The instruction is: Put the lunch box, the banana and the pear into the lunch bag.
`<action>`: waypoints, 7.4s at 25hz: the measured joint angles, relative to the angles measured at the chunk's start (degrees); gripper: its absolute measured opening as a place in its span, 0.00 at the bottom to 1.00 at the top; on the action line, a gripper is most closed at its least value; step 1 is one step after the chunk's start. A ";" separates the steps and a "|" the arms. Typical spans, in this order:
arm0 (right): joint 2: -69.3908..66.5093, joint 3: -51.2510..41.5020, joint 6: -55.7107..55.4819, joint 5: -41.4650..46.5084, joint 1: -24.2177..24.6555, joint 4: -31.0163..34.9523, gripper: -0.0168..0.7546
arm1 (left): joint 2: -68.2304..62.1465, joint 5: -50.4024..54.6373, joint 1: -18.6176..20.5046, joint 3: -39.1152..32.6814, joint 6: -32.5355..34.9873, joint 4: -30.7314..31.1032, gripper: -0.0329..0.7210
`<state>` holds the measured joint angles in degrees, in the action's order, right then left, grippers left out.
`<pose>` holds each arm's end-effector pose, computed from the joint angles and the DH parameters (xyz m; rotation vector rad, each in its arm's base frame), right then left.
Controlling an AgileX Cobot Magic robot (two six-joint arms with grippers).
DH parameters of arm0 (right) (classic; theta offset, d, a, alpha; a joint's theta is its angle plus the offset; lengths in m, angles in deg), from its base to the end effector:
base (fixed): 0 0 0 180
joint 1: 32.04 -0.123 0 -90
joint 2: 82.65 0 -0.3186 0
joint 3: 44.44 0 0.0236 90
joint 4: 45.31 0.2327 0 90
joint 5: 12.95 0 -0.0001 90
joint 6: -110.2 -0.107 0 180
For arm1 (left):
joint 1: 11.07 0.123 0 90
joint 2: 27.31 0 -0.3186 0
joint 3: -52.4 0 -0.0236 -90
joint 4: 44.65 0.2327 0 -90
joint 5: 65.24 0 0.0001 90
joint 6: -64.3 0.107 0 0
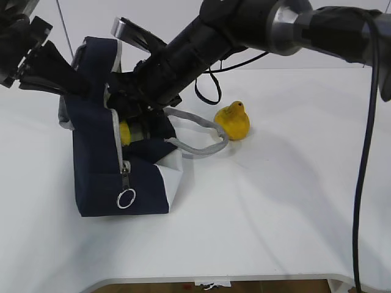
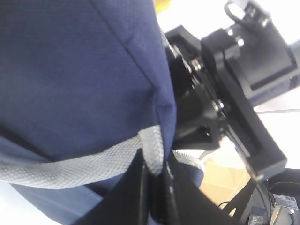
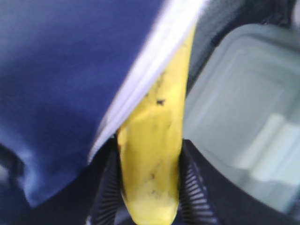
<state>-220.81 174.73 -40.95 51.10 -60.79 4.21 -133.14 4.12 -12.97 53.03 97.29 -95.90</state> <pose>0.4095 0.3082 0.2534 -0.9348 2.4568 1.1576 0.3347 -0.0893 0.3209 0.4106 2.5809 -1.1051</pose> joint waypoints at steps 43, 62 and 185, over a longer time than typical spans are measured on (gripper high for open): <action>0.05 13.92 -17.97 7.06 4.08 -41.20 0.77 | 0.11 0.23 0.00 0.00 0.00 0.39 0.05; -0.07 8.57 -23.02 7.19 12.69 -39.22 0.77 | 0.11 0.23 0.00 0.00 0.00 0.61 0.05; -1.32 9.98 -11.28 6.68 3.98 -24.00 0.76 | 0.19 0.23 0.00 0.00 0.00 7.31 0.05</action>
<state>-222.13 184.72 -52.22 57.78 -56.81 -19.79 -132.94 4.35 -12.97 53.03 97.29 -88.59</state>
